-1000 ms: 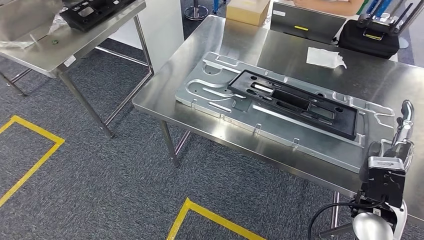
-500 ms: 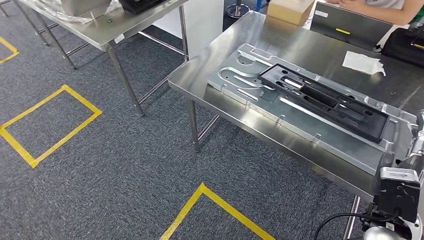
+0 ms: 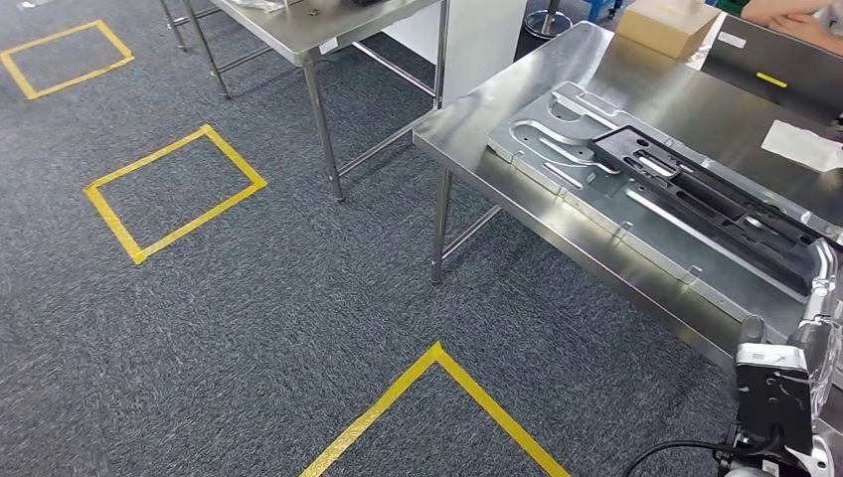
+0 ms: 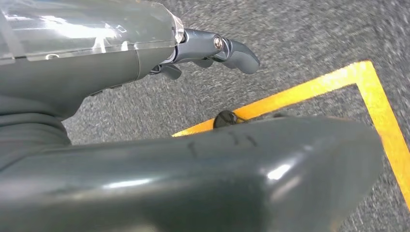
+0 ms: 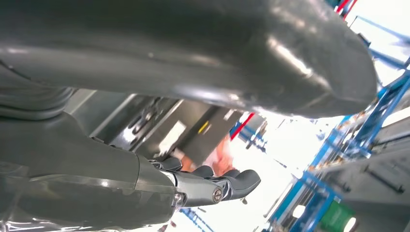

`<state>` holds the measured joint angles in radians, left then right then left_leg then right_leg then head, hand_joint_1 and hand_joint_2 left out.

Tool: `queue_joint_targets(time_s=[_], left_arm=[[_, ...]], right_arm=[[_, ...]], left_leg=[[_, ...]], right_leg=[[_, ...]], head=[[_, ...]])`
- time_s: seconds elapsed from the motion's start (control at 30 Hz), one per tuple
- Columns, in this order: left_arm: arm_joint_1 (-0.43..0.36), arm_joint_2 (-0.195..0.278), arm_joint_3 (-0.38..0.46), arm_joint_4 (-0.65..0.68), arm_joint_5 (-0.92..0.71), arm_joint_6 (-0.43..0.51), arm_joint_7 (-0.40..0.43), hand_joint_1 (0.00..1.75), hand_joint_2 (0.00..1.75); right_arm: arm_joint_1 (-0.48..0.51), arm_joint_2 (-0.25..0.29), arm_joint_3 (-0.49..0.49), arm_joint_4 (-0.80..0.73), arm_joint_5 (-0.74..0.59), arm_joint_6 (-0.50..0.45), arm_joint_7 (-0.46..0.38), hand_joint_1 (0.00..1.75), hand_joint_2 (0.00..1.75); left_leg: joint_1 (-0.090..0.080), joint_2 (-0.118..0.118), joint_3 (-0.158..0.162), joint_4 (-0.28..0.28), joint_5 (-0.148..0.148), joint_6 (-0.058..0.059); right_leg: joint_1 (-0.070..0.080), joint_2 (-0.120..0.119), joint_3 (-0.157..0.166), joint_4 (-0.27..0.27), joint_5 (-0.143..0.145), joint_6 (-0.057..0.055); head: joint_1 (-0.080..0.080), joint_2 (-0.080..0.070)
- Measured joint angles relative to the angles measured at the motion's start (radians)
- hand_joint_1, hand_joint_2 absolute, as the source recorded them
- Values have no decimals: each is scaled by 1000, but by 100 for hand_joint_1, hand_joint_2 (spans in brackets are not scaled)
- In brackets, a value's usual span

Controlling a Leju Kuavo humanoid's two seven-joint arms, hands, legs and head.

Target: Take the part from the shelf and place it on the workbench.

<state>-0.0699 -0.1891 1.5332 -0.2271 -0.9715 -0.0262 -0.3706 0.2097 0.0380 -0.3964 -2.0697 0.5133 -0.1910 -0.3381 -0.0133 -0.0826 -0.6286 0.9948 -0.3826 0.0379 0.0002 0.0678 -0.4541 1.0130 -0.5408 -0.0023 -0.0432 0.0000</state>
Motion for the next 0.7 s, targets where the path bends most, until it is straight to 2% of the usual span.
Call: queue_joint_targets(time_s=[0.03, 0.07, 0.1, 0.13, 0.17, 0.2, 0.23, 0.27, 0.3, 0.33, 0.37, 0.4, 0.43, 0.47, 0.5, 0.53, 0.57, 0.6, 0.63, 0.67, 0.7], left_arm=[[-1, -1, -1, 0, 1, 1, 1, 0, 0], [-1, -1, -1, 0, 3, 3, 1, 0, 0], [1, -1, -1, 0, 6, 6, 1, 0, 0], [2, -1, -1, 0, 9, 10, 1, 0, 0], [3, -1, -1, 0, 11, 15, 2, 0, 0], [3, -1, -1, 0, 14, 19, 2, 0, 0], [2, -1, -1, 0, 15, 22, 2, 0, 0], [0, -1, -1, 0, 16, 24, 2, 0, 0], [-2, -1, -1, 0, 17, 26, 2, 0, 0], [-3, -2, -1, 0, 17, 27, 2, 0, 0], [-4, -2, -1, 0, 17, 28, 2, 0, 0], [-4, -2, -1, 0, 17, 28, 2, 0, 0], [-5, -2, -1, 0, 17, 29, 2, 0, 0], [-6, -4, -1, 0, 17, 29, 2, 0, 0], [-8, -5, -1, -1, 17, 30, 2, 0, 0], [-10, -6, -1, -1, 17, 30, 2, 0, 0], [-10, -6, -1, -2, 16, 30, 2, 0, 0], [-8, -6, -1, -2, 14, 29, 2, 0, 0], [-5, -5, -1, -2, 11, 26, 3, 0, 0], [-3, -4, -2, -3, 7, 22, 4, 0, 0], [-3, -3, -3, -3, 3, 18, 4, 0, 0]], right_arm=[[0, 2, 0, 0, 8, 8, -1, 0, 0], [-1, 4, 1, 0, 18, 19, -3, 0, 0], [-3, 6, 3, 2, 33, 33, -4, 0, 0], [-6, 8, 8, 3, 53, 46, -4, 0, 0], [-10, 11, 14, 6, 76, 57, -3, 0, 0], [-12, 15, 23, 10, 100, 66, -1, 0, 0], [-14, 18, 31, 15, 120, 72, 1, 0, 0], [-15, 22, 39, 21, 136, 75, 2, 0, 0], [-16, 25, 47, 27, 146, 77, 4, 0, 0], [-18, 28, 54, 33, 151, 79, 4, 0, 0], [-20, 30, 59, 38, 154, 79, 4, 0, 0], [-22, 32, 63, 42, 155, 79, 4, 0, 0], [-24, 34, 66, 45, 155, 79, 5, 0, 0], [-25, 34, 67, 47, 155, 79, 5, 0, 0], [-27, 35, 68, 49, 156, 79, 5, 0, 0], [-29, 35, 70, 50, 161, 79, 7, 0, 0], [-32, 35, 71, 52, 168, 79, 9, 0, 0], [-35, 36, 74, 56, 178, 79, 13, 0, 0], [-36, 38, 77, 61, 189, 80, 17, 0, 0], [-35, 40, 80, 66, 198, 80, 20, 0, 0], [-32, 41, 81, 70, 204, 81, 23, 0, 0]], left_leg=[[1, -11, -5, -1, 10, -5], [2, -23, -9, -4, 21, -11], [2, -31, -13, -7, 30, -16], [3, -26, -20, -2, 26, -20], [4, -9, -30, 17, 1, -25], [6, 16, -44, 55, -42, -30], [11, 43, -60, 112, -99, -36], [16, 60, -76, 181, -149, -45], [22, 67, -86, 245, -176, -54], [29, 71, -86, 290, -176, -62], [35, 75, -72, 304, -155, -70], [42, 83, -39, 280, -124, -77], [48, 100, 12, 224, -105, -84], [50, 122, 74, 147, -106, -90], [49, 141, 126, 77, -120, -87], [45, 155, 158, 25, -138, -80], [39, 154, 168, -1, -149, -70], [34, 145, 161, -6, -146, -54], [32, 137, 150, -7, -137, -42], [29, 128, 140, -7, -127, -31], [28, 120, 127, -9, -114, -20]], right_leg=[[2, 10, 21, -38, -7, -3], [3, 4, 25, -52, -7, -5], [2, -8, 21, -55, 1, -8], [0, -22, 15, -59, 12, -13], [-3, -36, 7, -63, 24, -20], [-5, -51, -3, -66, 36, -26], [-4, -66, -15, -65, 46, -28], [-3, -82, -29, -64, 56, -29], [-3, -99, -44, -61, 66, -26], [-4, -116, -60, -57, 75, -23], [-5, -132, -78, -51, 84, -19], [-6, -147, -96, -43, 91, -14], [-7, -160, -112, -33, 97, -8], [-8, -172, -127, -21, 101, -2], [-7, -184, -138, -10, 105, 5], [-7, -195, -144, -2, 110, 13], [-8, -206, -147, 2, 115, 20], [-12, -216, -149, 2, 121, 29], [-18, -205, -151, 6, 117, 38], [-22, -180, -157, 19, 96, 45], [-24, -145, -168, 49, 57, 49]], head=[[0, 0], [0, 0], [0, 0], [0, 0], [0, 0], [0, 0], [-1, 0], [-1, 0], [-1, 0], [-1, 0], [-1, 0], [-1, 0], [-1, 0], [-1, 0], [-1, 0], [-1, 0], [0, 0], [0, 0], [0, 0], [0, 0], [0, 0]])
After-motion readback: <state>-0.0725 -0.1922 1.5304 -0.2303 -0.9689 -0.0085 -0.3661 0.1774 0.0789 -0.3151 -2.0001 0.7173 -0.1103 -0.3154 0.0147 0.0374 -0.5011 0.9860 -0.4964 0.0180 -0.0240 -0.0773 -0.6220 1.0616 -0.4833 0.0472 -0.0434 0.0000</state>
